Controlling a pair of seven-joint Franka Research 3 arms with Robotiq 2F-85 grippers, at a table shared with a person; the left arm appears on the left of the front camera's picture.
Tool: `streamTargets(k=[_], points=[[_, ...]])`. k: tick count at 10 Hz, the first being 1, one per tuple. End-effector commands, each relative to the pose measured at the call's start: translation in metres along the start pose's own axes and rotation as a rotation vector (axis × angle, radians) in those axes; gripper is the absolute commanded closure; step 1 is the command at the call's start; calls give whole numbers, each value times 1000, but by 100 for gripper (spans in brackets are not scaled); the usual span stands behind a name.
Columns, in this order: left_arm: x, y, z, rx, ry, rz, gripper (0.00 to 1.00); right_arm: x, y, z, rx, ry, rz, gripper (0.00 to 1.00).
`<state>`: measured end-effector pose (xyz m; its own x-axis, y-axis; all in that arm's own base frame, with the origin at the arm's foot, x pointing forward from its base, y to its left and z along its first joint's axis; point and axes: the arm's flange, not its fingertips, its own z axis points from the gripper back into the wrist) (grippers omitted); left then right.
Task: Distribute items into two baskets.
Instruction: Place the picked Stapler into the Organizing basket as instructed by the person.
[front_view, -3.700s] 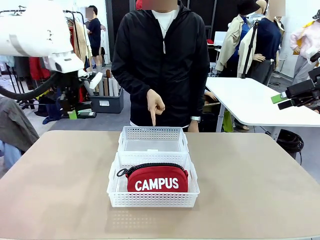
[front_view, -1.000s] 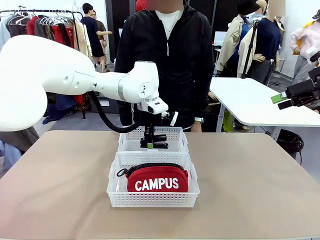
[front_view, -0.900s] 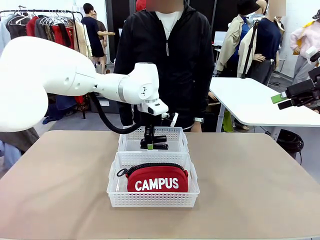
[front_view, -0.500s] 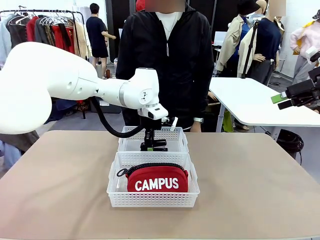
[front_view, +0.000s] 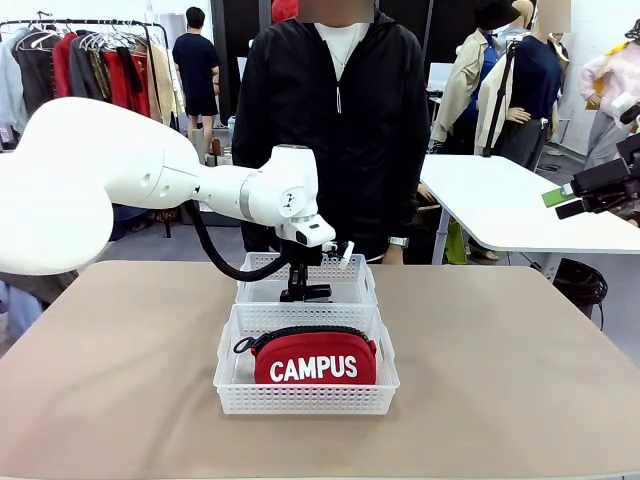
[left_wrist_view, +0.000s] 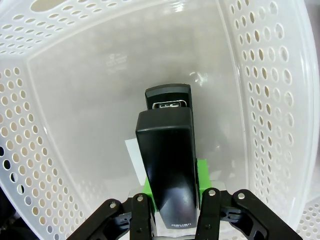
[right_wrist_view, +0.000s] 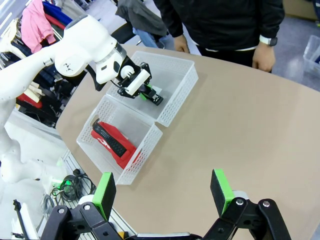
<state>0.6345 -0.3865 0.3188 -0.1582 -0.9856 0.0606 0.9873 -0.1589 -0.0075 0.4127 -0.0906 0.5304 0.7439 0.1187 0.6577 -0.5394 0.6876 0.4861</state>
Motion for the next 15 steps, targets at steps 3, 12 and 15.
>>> streamTargets(k=[3, 12, 15], points=[[1, 6, 8, 15, 25, 27, 31, 1, 1, 0, 5, -6, 5, 0], [-11, 10, 67, 72, 43, 87, 0, 1, 1, 0, 5, -6, 5, 0], [-11, 9, 61, 67, 11, 58, 0, 1, 1, 0, 5, -6, 5, 0]])
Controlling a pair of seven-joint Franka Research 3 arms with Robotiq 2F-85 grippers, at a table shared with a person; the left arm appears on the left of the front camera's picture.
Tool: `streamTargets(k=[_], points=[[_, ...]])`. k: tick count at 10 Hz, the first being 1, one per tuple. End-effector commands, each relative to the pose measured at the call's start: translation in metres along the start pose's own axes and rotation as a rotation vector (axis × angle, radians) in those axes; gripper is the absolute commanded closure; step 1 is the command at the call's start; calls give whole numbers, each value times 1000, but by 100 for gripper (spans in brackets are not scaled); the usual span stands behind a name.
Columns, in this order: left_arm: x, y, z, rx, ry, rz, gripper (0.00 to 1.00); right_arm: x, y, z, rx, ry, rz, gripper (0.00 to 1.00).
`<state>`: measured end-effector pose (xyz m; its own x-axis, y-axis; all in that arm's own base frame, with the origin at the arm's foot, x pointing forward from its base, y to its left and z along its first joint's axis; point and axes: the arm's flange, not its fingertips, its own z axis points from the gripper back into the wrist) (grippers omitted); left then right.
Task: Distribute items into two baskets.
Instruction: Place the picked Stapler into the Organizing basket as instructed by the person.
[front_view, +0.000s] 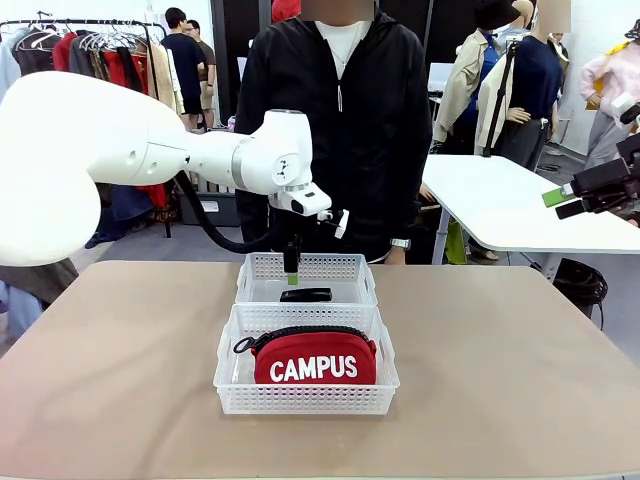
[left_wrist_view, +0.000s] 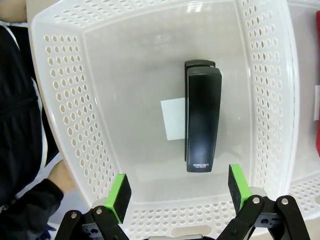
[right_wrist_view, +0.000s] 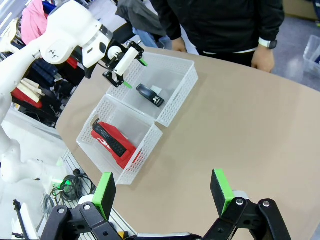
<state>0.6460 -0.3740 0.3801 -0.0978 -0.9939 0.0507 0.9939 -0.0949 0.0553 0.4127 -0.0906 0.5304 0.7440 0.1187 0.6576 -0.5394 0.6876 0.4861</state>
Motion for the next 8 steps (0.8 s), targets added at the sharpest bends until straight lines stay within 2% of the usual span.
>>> streamTargets(k=[1, 8], points=[[0, 0, -1, 1, -1, -3, 0, 1, 1, 0, 5, -6, 5, 0], [0, 0, -1, 1, -1, -3, 0, 1, 1, 0, 5, -6, 5, 0]])
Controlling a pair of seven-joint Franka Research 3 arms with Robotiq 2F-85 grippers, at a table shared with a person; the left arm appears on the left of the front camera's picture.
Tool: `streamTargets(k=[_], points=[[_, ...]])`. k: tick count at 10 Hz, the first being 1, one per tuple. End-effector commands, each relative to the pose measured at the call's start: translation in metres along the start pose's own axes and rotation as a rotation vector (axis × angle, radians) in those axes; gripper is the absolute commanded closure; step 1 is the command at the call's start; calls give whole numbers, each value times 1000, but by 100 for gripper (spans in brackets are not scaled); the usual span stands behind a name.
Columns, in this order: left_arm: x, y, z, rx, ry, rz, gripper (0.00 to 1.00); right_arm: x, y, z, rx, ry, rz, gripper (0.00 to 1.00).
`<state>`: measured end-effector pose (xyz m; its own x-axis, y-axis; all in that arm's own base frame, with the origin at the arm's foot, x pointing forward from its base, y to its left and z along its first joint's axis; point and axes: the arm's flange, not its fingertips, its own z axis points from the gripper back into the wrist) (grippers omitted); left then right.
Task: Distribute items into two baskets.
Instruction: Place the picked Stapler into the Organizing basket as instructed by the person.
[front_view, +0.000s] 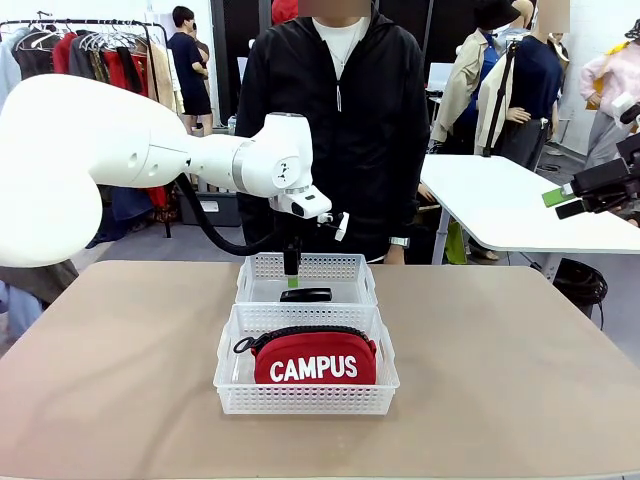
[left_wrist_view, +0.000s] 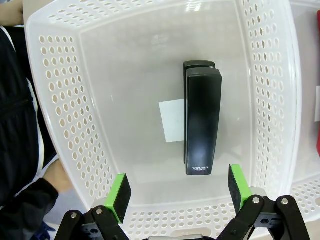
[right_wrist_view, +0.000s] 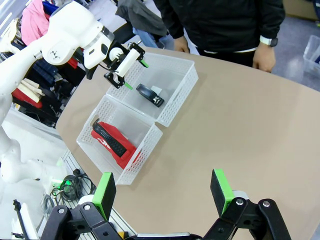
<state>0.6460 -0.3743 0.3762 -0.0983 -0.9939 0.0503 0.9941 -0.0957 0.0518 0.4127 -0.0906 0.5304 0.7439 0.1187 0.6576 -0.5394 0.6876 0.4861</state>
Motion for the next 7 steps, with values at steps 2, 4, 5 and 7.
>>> streamTargets(k=[2, 4, 5, 7], points=[[0, 0, 3, 5, -1, -2, 0, 1, 1, 0, 5, -6, 5, 0], [0, 0, 3, 5, -1, -2, 0, 1, 1, 0, 5, -6, 5, 0], [0, 0, 3, 5, -1, -2, 0, 1, 1, 0, 5, -6, 5, 0], [-9, 10, 14, -9, -32, 65, 0, 1, 1, 0, 5, -6, 5, 0]])
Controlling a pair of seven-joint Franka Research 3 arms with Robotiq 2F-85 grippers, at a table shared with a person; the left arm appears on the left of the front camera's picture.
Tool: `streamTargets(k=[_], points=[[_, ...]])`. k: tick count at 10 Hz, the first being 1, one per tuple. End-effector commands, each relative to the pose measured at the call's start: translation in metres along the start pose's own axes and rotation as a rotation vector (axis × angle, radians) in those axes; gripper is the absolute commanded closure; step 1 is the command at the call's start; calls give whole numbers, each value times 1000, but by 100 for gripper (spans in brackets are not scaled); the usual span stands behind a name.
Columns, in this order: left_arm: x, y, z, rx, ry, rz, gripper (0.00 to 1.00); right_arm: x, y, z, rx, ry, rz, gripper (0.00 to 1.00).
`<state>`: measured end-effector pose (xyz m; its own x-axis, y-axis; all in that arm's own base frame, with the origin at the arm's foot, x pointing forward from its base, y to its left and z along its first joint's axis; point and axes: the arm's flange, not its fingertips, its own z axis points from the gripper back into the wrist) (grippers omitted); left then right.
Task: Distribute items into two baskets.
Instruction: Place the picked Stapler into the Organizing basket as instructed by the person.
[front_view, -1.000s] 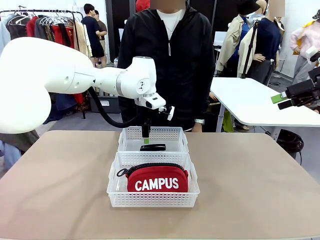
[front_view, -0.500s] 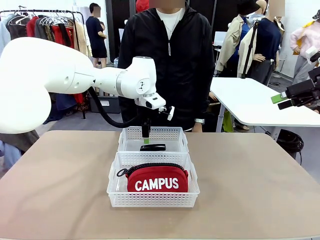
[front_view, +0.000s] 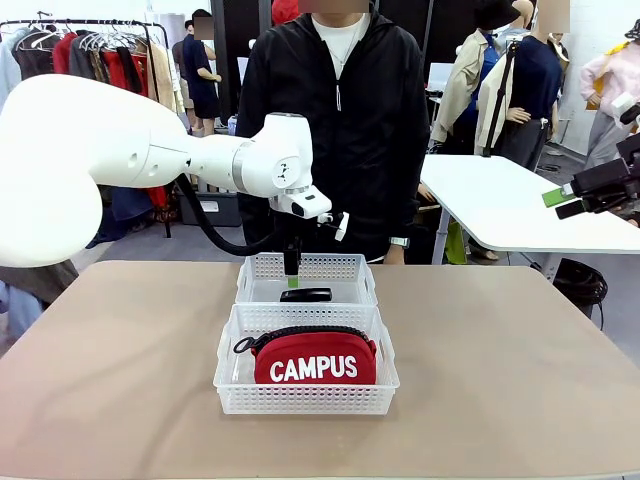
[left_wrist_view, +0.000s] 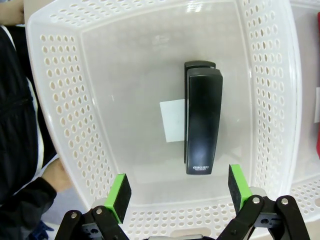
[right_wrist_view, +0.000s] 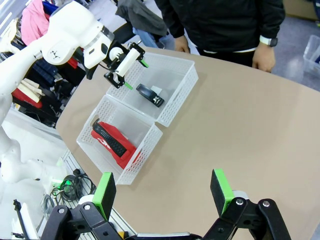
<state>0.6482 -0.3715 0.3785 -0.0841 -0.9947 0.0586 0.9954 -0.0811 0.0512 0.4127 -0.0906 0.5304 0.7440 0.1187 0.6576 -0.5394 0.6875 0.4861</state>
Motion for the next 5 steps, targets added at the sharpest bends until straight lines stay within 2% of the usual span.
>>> streamTargets(k=[1, 3, 5], points=[[-15, 17, 28, -20, -51, 91, 0, 1, 1, 0, 5, -6, 5, 0], [-43, 27, 71, -5, -85, 190, 0, 1, 1, 0, 5, -6, 5, 0], [-94, 30, 113, -3, -197, 369, 0, 1, 1, 0, 5, -6, 5, 0]])
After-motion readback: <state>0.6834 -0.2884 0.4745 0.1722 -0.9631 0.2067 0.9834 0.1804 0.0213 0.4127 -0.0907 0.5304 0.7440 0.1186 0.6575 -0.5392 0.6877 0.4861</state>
